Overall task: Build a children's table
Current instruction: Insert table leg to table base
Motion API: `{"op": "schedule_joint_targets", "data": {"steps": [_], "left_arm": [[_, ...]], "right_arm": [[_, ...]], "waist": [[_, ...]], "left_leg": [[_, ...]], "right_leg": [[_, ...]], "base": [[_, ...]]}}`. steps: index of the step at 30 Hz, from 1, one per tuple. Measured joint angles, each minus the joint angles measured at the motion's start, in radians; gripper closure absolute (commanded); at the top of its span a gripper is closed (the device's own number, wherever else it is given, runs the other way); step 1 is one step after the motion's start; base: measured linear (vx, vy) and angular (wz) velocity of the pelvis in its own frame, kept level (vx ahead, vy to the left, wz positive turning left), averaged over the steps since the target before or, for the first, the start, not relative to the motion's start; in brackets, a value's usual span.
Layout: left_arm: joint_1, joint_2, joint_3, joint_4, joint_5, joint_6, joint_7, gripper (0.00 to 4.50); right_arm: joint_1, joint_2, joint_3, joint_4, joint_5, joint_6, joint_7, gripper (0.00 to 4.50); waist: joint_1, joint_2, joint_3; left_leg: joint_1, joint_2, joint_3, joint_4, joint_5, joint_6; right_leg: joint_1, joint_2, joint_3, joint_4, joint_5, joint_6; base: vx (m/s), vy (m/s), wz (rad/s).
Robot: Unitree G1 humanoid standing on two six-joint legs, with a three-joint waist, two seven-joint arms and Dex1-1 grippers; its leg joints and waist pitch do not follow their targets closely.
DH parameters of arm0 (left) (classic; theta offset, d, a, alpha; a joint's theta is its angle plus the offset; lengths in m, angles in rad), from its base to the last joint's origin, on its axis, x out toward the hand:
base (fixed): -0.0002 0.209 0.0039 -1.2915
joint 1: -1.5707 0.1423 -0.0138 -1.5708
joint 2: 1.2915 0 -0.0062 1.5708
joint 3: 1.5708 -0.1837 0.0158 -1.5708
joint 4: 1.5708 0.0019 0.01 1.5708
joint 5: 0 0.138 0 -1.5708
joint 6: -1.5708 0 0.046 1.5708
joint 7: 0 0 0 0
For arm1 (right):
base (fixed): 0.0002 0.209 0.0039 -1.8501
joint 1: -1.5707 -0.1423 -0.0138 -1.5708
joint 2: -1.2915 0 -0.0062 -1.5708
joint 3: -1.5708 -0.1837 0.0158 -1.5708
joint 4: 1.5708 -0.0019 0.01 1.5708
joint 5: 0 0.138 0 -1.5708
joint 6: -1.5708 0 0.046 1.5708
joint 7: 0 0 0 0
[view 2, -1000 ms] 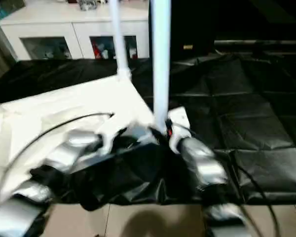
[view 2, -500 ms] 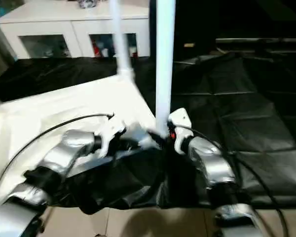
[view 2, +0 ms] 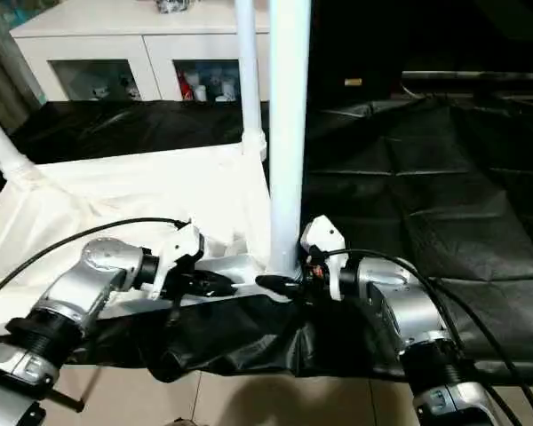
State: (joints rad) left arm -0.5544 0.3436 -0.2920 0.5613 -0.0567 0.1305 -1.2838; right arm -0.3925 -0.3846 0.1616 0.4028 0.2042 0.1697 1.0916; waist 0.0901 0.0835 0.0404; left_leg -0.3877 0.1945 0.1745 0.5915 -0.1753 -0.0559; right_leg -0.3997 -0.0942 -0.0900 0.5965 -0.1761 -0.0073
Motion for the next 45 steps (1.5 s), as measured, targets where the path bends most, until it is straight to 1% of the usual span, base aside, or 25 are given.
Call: {"op": "schedule_joint_targets", "data": {"steps": [3, 5, 7, 9, 11, 12, 17, 20, 23, 24, 25, 28, 29, 31, 34, 35, 38, 41, 45], "left_arm": [[0.0, 0.001, 0.0, -0.002, -0.001, 0.004, -0.002, 4.5], [0.0, 0.001, 0.0, -0.007, -0.001, 0.009, -0.005, 4.5], [0.0, 0.0, 0.0, -0.01, -0.001, 0.012, -0.004, 4.5], [-0.003, -0.012, 0.001, -0.003, 0.013, 0.011, 0.04, 4.5], [-0.038, -0.045, 0.01, 0.047, 0.043, 0.009, 0.139, 4.5], [-0.049, -0.058, 0.01, 0.06, 0.053, 0.01, 0.172, 4.5], [-0.101, -0.167, 0.025, 0.152, 0.074, 0.014, 0.359, 4.5], [-0.12, -0.202, 0.032, 0.184, 0.081, 0.019, 0.414, 4.5], [-0.131, -0.223, 0.042, 0.208, 0.09, 0.018, 0.441, 4.5], [-0.131, -0.224, 0.042, 0.208, 0.09, 0.018, 0.441, 4.5], [-0.131, -0.224, 0.042, 0.208, 0.09, 0.018, 0.441, 4.5], [-0.131, -0.223, 0.041, 0.208, 0.09, 0.017, 0.425, 4.5], [-0.129, -0.219, 0.042, 0.207, 0.09, 0.014, 0.414, 4.5], [-0.122, -0.211, 0.042, 0.195, 0.088, 0.009, 0.395, 4.5], [-0.09, -0.174, 0.034, 0.15, 0.07, -0.007, 0.31, 4.5], [-0.076, -0.148, 0.026, 0.127, 0.058, -0.014, 0.265, 4.5], [-0.062, -0.11, 0.011, 0.101, 0.048, -0.028, 0.178, 4.5], [-0.054, -0.08, 0.01, 0.088, 0.044, -0.03, 0.13, 4.5], [-0.041, -0.051, 0.005, 0.067, 0.031, -0.03, 0.071, 4.5]], "right_arm": [[0.002, 0.001, 0.0, -0.01, 0.005, 0.015, 0.003, 1.53], [0.008, 0.001, -0.002, -0.02, 0.008, 0.02, 0.002, 1.69], [0.013, 0.008, -0.004, -0.028, 0.008, 0.025, -0.012, 1.75], [0.013, 0.041, -0.016, -0.01, -0.005, 0.019, -0.087, 1.76], [-0.015, 0.106, -0.051, 0.061, -0.031, -0.009, -0.248, 1.76], [-0.03, 0.123, -0.06, 0.082, -0.04, -0.011, -0.302, 1.76], [-0.088, 0.226, -0.138, 0.18, -0.062, -0.027, -0.604, 1.76], [-0.116, 0.264, -0.156, 0.221, -0.073, -0.031, -0.704, 1.76], [-0.137, 0.29, -0.16, 0.261, -0.097, -0.063, -0.751, 1.76], [-0.136, 0.29, -0.162, 0.265, -0.097, -0.07, -0.745, 1.76], [-0.136, 0.289, -0.164, 0.266, -0.096, -0.073, -0.739, 1.07], [-0.132, 0.286, -0.174, 0.263, -0.078, -0.075, -0.693, 1.07], [-0.129, 0.28, -0.174, 0.261, -0.074, -0.077, -0.669, 0.79], [-0.124, 0.265, -0.172, 0.253, -0.065, -0.081, -0.629, 0.79], [-0.093, 0.199, -0.143, 0.215, -0.047, -0.09, -0.472, 0.79], [-0.07, 0.154, -0.117, 0.184, -0.042, -0.091, -0.388, 0.79], [-0.04, 0.101, -0.089, 0.154, -0.035, -0.083, -0.267, 0.79], [-0.029, 0.045, -0.061, 0.113, -0.03, -0.084, -0.164, 0.79], [-0.021, 0.005, -0.033, 0.083, -0.023, -0.081, -0.066, 0.79]], "waist": [[0.0, 0.0, 0.0], [0.0, 0.0, 0.0], [0.001, 0.0, 0.0], [-0.001, 0.001, 0.0], [-0.007, 0.001, -0.001], [-0.01, 0.001, -0.001], [-0.028, 0.001, -0.001], [-0.032, 0.002, -0.001], [-0.033, 0.003, -0.002], [-0.033, 0.003, -0.002], [-0.033, 0.003, -0.002], [-0.033, 0.004, -0.003], [-0.032, 0.004, -0.003], [-0.032, 0.005, -0.003], [-0.028, 0.005, -0.003], [-0.022, 0.006, -0.003], [-0.012, 0.009, -0.002], [-0.005, 0.011, 0.0], [-0.003, 0.013, 0.0]], "left_leg": [[0.0, 0.0, 0.0, 0.0, 0.0, 0.0], [0.0, 0.0, 0.0, 0.0, 0.0, 0.0], [0.0, 0.0, 0.0, 0.0, 0.0, 0.0], [0.0, 0.0, 0.0, 0.0, 0.0, 0.0], [0.002, 0.0, 0.0, 0.001, 0.0, 0.0], [0.002, 0.0, 0.0, 0.001, 0.0, 0.0], [0.003, -0.001, -0.001, 0.0, 0.0, 0.0], [0.004, -0.002, -0.002, 0.0, 0.0, 0.0], [0.004, -0.002, -0.002, 0.0, 0.0, 0.0], [0.004, -0.002, -0.002, 0.0, 0.0, 0.0], [0.003, -0.002, -0.002, 0.0, 0.0, 0.0], [0.003, -0.002, -0.002, 0.0, 0.0, 0.0], [0.003, -0.002, -0.002, 0.0, 0.0, 0.0], [0.003, -0.002, -0.002, 0.0, 0.0, 0.0], [0.001, -0.001, -0.002, -0.001, 0.0, 0.0], [0.0, -0.001, -0.002, -0.001, 0.0, 0.0], [0.0, 0.0, -0.002, 0.0, 0.0, 0.0], [0.0, 0.0, -0.001, 0.0, 0.0, 0.0], [0.0, 0.0, -0.001, 0.0, 0.0, 0.0]], "right_leg": [[0.0, 0.0, 0.0, 0.0, 0.0, 0.0], [0.0, 0.0, 0.0, 0.0, 0.0, 0.0], [0.0, 0.0, 0.0, 0.0, 0.0, 0.0], [0.0, 0.0, 0.0, 0.0, 0.0, 0.0], [0.001, 0.0, 0.0, 0.001, 0.002, -0.002], [0.001, 0.0, 0.0, 0.001, 0.002, -0.003], [0.003, 0.0, 0.001, -0.001, 0.002, -0.002], [0.003, 0.0, 0.001, -0.001, 0.002, -0.002], [0.004, 0.0, 0.0, -0.001, 0.002, -0.002], [0.004, 0.0, 0.0, -0.001, 0.002, -0.002], [0.004, 0.0, 0.0, -0.001, 0.002, -0.002], [0.004, 0.0, 0.0, -0.001, 0.003, -0.002], [0.004, 0.0, 0.0, -0.001, 0.003, -0.003], [0.004, 0.0, 0.0, -0.001, 0.003, -0.003], [0.002, 0.0, -0.001, -0.002, 0.002, -0.001], [0.002, 0.0, -0.002, -0.002, 0.001, -0.001], [0.002, 0.0, -0.002, -0.002, 0.0, -0.001], [0.002, 0.0, -0.001, -0.001, 0.0, -0.001], [0.002, 0.0, -0.001, -0.001, 0.0, -0.001]], "base": [[0.0, 0.0, 0.0], [0.0, 0.0, 0.0], [0.0, 0.0, 0.0], [0.0, 0.0, 0.0], [0.0, 0.0, 0.0], [0.0, 0.0, 0.0], [0.0, 0.0, 0.0], [0.0, 0.0, 0.0], [0.0, 0.0, 0.0], [0.0, 0.0, 0.0], [0.0, 0.0, 0.0], [0.0, 0.0, 0.0], [0.0, 0.0, 0.0], [0.0, 0.0, 0.0], [0.0, 0.0, 0.0], [0.0, 0.0, 0.0], [0.0, 0.0, 0.0], [0.0, 0.0, 0.0], [0.0, 0.0, 0.0]]}}
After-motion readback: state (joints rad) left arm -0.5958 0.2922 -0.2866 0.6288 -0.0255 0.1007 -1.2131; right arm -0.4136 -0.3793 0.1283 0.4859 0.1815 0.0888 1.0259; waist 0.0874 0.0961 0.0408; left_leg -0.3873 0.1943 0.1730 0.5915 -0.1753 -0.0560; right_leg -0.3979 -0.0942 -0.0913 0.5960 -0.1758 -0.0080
